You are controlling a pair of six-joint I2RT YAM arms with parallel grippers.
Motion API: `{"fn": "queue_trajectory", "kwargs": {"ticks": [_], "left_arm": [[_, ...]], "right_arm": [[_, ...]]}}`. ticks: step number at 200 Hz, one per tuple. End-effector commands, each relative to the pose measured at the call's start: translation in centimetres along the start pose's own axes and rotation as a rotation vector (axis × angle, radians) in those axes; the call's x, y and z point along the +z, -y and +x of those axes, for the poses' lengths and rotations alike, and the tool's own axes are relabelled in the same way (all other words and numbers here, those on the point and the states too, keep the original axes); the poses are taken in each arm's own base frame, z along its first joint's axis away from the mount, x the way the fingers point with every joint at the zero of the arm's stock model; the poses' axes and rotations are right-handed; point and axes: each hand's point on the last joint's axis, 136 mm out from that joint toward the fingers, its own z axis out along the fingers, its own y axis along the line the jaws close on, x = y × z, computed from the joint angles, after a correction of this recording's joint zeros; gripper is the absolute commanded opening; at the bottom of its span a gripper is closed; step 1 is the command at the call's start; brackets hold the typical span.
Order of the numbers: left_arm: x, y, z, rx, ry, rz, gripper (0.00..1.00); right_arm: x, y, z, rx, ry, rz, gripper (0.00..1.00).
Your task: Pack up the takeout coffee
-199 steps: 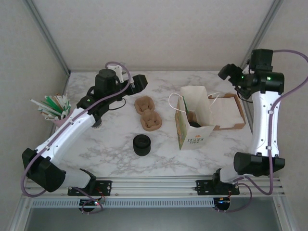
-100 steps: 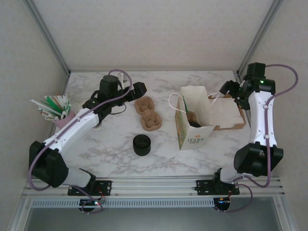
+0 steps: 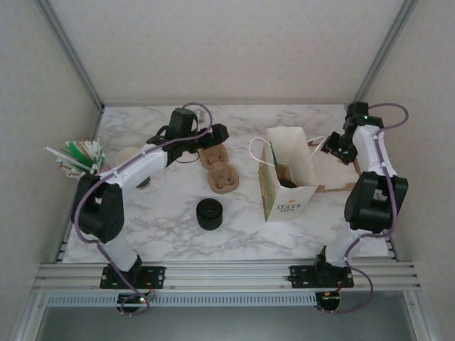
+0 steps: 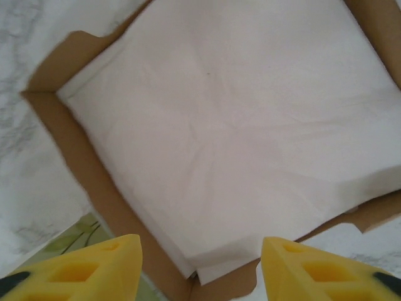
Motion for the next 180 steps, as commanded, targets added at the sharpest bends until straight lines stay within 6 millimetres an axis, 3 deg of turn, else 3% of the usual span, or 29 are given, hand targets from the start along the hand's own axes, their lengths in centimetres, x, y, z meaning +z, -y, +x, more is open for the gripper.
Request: {"fn": "queue_trajectory", "kwargs": {"ticks": [1, 43, 88, 127, 180], "left_arm": [[1.1, 1.3, -0.4, 0.031, -0.002, 0.057, 1.0], [3.1, 1.2, 0.6, 0.037, -0.043, 0.057, 1.0], [3.7, 1.3, 1.1, 0.049, -0.063, 0.053, 1.0], [4.0, 1.2, 1.5, 0.05, -0.075, 0.055, 1.0], [3.7, 1.7, 1.4, 0.058, -0.073, 0.059, 1.0]], "right_arm": [[1.9, 0.5, -0.2, -0.033, -0.008, 0.043, 0.49], [4.9, 1.1, 0.1, -0.067, -0.067, 0.087, 0.5], [7.9, 1.4, 1.0, -0.068, -0.136, 0.098, 0.63], [10.8, 1.7, 1.3, -0.076, -0.18, 0.111, 0.64], [12.3, 1.7, 1.6, -0.088, -0.203, 0.11, 0.66]]}}
